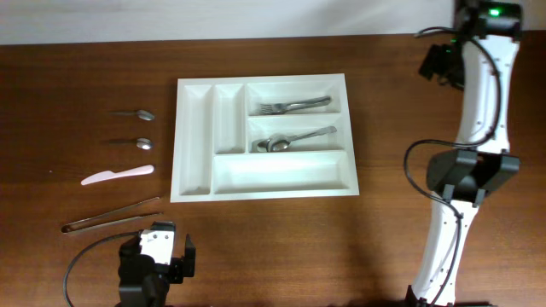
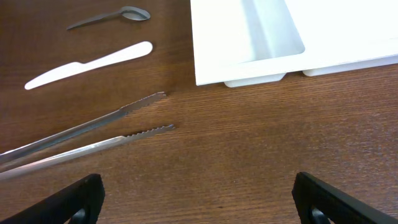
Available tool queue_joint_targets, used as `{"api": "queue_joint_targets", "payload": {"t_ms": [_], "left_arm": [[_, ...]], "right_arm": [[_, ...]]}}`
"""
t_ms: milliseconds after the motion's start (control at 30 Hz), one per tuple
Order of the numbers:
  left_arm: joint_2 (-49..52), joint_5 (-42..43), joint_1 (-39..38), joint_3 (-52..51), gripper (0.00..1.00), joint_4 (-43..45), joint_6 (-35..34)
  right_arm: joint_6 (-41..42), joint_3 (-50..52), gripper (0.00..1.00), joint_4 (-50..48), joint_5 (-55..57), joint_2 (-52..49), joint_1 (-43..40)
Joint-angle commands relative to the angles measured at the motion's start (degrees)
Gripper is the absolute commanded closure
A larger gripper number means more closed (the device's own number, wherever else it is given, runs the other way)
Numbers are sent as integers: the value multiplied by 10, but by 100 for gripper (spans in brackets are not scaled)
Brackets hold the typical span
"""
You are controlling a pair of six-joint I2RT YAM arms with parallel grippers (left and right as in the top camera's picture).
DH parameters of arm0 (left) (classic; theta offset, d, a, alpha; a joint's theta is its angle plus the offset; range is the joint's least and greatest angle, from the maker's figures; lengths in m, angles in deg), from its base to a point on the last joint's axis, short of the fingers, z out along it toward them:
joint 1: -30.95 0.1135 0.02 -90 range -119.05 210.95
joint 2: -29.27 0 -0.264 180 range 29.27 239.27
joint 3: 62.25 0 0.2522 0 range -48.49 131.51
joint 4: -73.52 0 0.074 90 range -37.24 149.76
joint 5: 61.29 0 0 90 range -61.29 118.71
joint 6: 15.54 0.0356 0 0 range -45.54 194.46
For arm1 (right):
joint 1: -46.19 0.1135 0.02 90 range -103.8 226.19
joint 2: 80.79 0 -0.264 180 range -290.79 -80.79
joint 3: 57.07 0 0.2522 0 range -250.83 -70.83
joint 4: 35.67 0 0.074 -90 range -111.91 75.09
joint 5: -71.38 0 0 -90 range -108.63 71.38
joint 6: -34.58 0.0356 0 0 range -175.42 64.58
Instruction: Pack container
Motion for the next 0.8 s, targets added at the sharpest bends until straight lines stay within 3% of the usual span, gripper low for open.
{"api": "queue_joint_targets", "payload": {"t_ms": [0,533,767], "left_arm": [[-4,2,-3,-2,1,0,7],[-4,2,-3,-2,1,9,8],[-4,66,-3,-2,1,184,7]], "right_arm": [[-17,-9,1,3,-54,18,-8],[-17,-9,1,3,-57,18,-12],[-17,-9,1,3,-57,18,-13]]}}
